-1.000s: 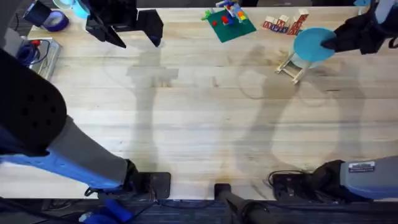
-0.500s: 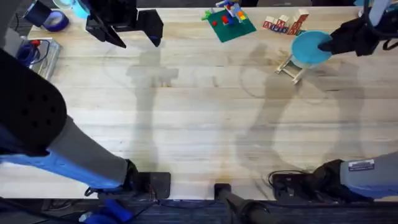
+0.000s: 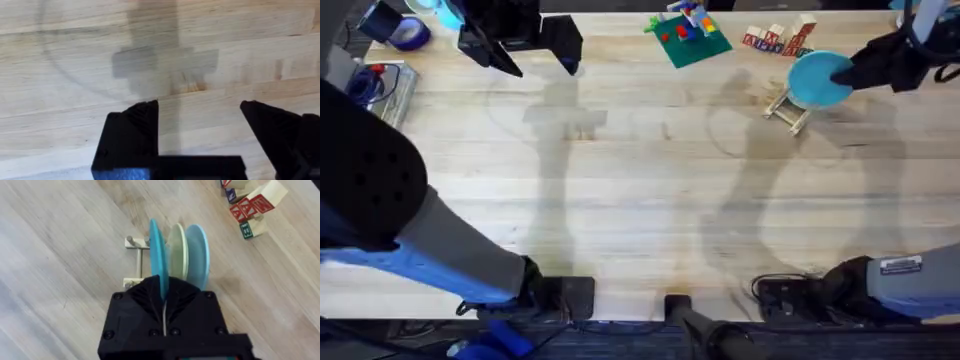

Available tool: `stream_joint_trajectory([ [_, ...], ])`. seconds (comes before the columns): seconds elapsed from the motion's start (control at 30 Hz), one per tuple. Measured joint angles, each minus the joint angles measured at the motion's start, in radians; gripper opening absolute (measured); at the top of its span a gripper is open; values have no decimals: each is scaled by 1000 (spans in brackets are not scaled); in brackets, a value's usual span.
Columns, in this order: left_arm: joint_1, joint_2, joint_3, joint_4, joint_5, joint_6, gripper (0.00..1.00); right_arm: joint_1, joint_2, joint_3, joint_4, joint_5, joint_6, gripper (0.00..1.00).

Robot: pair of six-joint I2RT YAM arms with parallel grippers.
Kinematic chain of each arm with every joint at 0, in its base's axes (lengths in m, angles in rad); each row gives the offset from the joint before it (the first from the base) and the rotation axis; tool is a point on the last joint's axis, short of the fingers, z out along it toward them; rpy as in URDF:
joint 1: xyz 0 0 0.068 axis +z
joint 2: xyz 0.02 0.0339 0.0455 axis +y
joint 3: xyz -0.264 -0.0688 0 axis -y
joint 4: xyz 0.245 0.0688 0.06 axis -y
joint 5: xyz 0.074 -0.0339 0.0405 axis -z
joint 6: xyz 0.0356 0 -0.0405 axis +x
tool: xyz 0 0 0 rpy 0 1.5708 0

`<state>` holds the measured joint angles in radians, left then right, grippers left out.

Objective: Pick up the plates from the table one by one and place each into a slot on the dish rack.

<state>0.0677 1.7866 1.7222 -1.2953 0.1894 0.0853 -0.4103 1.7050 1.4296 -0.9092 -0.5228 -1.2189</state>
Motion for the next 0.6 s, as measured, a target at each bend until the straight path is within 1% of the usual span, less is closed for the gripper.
stream_joint_trajectory([
  [0.2,0,0,0,0,0,0,995,0,0,0,0,0,8,32],
  [0.37,0,0,0,0,0,0,995,0,0,0,-1,-1,11,125],
  [0.6,0,0,0,0,0,0,996,0,0,0,-1,-1,11,147],
])
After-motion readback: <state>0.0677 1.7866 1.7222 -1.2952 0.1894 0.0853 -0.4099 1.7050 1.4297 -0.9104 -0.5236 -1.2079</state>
